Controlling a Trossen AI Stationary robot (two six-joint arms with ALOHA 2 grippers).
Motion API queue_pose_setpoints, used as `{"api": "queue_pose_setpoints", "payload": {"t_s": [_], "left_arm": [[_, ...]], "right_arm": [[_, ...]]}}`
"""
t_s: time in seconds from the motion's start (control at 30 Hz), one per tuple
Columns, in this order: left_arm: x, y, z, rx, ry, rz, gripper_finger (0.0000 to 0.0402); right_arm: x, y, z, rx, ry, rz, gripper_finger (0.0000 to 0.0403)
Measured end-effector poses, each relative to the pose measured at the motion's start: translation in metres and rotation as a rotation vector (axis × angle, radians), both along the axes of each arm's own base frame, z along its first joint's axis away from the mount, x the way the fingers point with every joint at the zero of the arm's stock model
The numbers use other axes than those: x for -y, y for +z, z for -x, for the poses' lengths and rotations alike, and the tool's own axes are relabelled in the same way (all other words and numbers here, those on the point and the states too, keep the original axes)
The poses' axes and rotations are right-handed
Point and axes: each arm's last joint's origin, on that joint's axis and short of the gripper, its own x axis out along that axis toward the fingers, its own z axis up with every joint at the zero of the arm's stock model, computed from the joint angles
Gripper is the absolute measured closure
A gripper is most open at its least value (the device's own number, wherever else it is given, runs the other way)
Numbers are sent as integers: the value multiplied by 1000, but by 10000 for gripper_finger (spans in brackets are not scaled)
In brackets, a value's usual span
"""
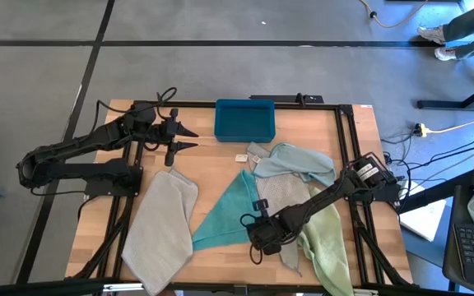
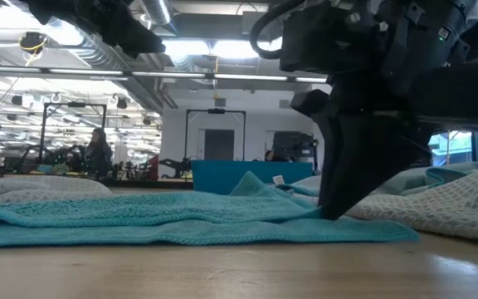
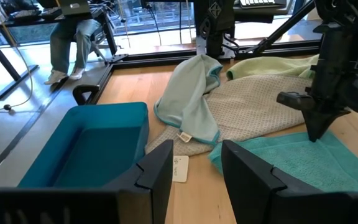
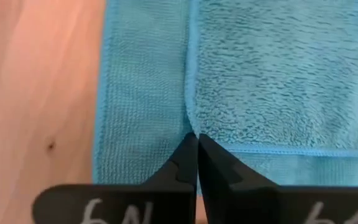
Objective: Fold microfiber towels
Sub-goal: Adjust the dark blue towel
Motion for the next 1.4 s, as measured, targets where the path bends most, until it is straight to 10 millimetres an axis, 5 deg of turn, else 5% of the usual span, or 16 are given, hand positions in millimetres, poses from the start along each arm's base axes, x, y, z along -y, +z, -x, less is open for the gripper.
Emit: {"api": "queue_pose_setpoints", "payload": {"t_s": [0.33,0.67,1.0,1.2,1.4], "left_arm": [[1,2,3,14,2,-8,272],[15,19,30,112,17,-59,272],[22,25,48,149,59,-77,272],[22,24,48,142,60,-74,272],[22,24,48,142,59,-78,272]], "right_arm": [[21,25,-29,131,35,199,400],[104,49,-79,310,-28,339,401],[175,67,-106,541,11,213,402],[189,63,-110,562,123,155,396],[188,38,-123,598,186,170,394]]}}
